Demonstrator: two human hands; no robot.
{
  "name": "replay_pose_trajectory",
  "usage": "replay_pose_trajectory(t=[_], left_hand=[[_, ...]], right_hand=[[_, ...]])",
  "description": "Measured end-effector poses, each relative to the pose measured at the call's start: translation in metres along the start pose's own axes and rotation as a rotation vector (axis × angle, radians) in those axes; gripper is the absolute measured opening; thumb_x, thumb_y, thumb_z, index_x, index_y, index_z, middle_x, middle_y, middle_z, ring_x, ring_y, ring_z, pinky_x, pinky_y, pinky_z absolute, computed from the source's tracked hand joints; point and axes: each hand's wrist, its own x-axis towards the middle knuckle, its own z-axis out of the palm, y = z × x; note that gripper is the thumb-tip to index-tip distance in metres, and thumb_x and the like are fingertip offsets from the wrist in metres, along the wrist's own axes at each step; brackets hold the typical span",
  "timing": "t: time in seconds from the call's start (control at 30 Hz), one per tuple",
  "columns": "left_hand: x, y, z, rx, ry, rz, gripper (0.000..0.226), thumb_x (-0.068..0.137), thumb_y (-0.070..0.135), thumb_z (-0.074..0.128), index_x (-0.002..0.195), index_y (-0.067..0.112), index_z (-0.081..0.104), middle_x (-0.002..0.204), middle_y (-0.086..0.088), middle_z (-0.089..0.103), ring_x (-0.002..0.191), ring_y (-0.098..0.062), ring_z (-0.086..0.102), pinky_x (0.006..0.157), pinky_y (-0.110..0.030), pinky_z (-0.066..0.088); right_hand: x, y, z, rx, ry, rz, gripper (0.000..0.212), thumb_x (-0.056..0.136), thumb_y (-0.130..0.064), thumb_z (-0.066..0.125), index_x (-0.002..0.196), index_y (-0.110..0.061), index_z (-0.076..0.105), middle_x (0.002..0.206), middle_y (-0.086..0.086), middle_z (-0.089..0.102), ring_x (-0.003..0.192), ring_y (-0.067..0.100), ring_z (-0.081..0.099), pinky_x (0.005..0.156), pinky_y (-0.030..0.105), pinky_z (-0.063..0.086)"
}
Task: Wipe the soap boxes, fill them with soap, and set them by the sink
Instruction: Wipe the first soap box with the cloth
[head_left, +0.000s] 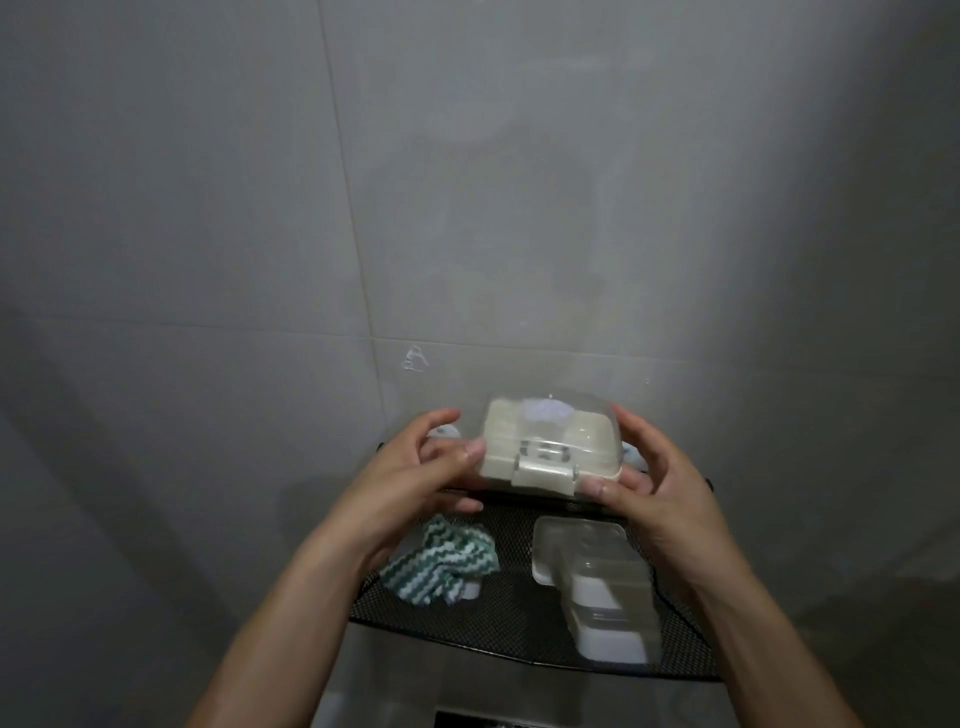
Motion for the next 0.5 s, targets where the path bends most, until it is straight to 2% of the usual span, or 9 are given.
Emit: replay_pose_trajectory(t=[0.1, 0.2, 0.27, 0.3, 0.37, 0.4, 0.43, 0.5], left_hand=[[0.001, -0.005, 0.017, -0.135, 0.136, -0.067, 0.079, 0.066, 0.032, 0.08, 0.134, 0.012, 0.045, 0.113, -0.021, 0.065, 0.086, -0.033, 0.073, 0.073, -0.044, 0.062], [0.007, -0.01, 0.029, -0.22, 0.27, -0.082, 0.061, 0.08, 0.024, 0.078, 0.127, 0.005, 0.045, 0.116, -0.024, 0.061, 0.093, -0.033, 0.072, 0.073, -0.045, 0.061], [0.015, -0.007, 0.029, -0.286, 0.333, -0.081, 0.039, 0.089, 0.014, 0.07, 0.118, 0.002, 0.047, 0.111, -0.024, 0.063, 0.093, -0.034, 0.07, 0.072, -0.047, 0.061], [0.018, -0.003, 0.026, -0.304, 0.343, -0.071, 0.029, 0.091, 0.01, 0.067, 0.113, 0.004, 0.048, 0.104, -0.023, 0.065, 0.088, -0.033, 0.069, 0.071, -0.047, 0.061], [0.024, 0.008, 0.018, -0.266, 0.319, -0.046, 0.017, 0.092, 0.006, 0.062, 0.105, 0.008, 0.05, 0.087, -0.016, 0.063, 0.074, -0.028, 0.064, 0.064, -0.039, 0.057], [0.026, 0.014, 0.014, -0.214, 0.287, -0.039, 0.013, 0.092, 0.006, 0.061, 0.1, 0.011, 0.053, 0.081, -0.012, 0.06, 0.067, -0.023, 0.061, 0.057, -0.033, 0.053], [0.027, 0.019, 0.012, -0.154, 0.247, -0.037, 0.01, 0.091, 0.006, 0.061, 0.094, 0.014, 0.055, 0.077, -0.008, 0.059, 0.063, -0.02, 0.059, 0.053, -0.027, 0.049], [0.029, 0.025, 0.011, -0.066, 0.143, -0.039, 0.009, 0.09, 0.007, 0.062, 0.093, 0.015, 0.062, 0.077, -0.006, 0.062, 0.063, -0.018, 0.06, 0.058, -0.026, 0.049]], right_hand=[[-0.001, 0.005, 0.01, -0.02, 0.023, -0.03, 0.099, 0.059, -0.006, 0.093, 0.145, -0.018, 0.046, 0.125, 0.006, 0.071, 0.111, 0.024, 0.07, 0.081, 0.027, 0.059], [-0.003, 0.009, 0.026, -0.061, -0.003, -0.052, 0.097, 0.06, -0.007, 0.087, 0.146, -0.014, 0.043, 0.134, 0.015, 0.062, 0.117, 0.022, 0.067, 0.092, 0.03, 0.057], [-0.007, 0.011, 0.031, -0.087, -0.012, -0.06, 0.082, 0.065, -0.012, 0.088, 0.138, -0.016, 0.052, 0.131, 0.011, 0.064, 0.116, 0.018, 0.067, 0.093, 0.03, 0.057], [-0.009, 0.01, 0.03, -0.123, 0.003, -0.067, 0.065, 0.071, -0.018, 0.087, 0.13, -0.02, 0.06, 0.125, 0.007, 0.068, 0.113, 0.016, 0.068, 0.09, 0.028, 0.057], [-0.013, 0.003, 0.027, -0.164, 0.005, -0.063, 0.027, 0.083, -0.032, 0.076, 0.108, -0.025, 0.073, 0.111, 0.002, 0.074, 0.108, 0.017, 0.07, 0.084, 0.026, 0.057], [-0.013, 0.002, 0.025, -0.137, -0.009, -0.039, 0.019, 0.088, -0.036, 0.071, 0.101, -0.023, 0.075, 0.107, 0.004, 0.075, 0.105, 0.021, 0.071, 0.081, 0.027, 0.058], [-0.013, 0.0, 0.024, -0.08, -0.015, 0.008, 0.022, 0.09, -0.037, 0.066, 0.098, -0.018, 0.074, 0.105, 0.008, 0.075, 0.103, 0.027, 0.072, 0.078, 0.029, 0.059], [-0.01, -0.001, 0.024, 0.043, -0.036, 0.151, 0.032, 0.087, -0.035, 0.061, 0.105, -0.009, 0.068, 0.106, 0.014, 0.074, 0.101, 0.036, 0.072, 0.075, 0.035, 0.06]])
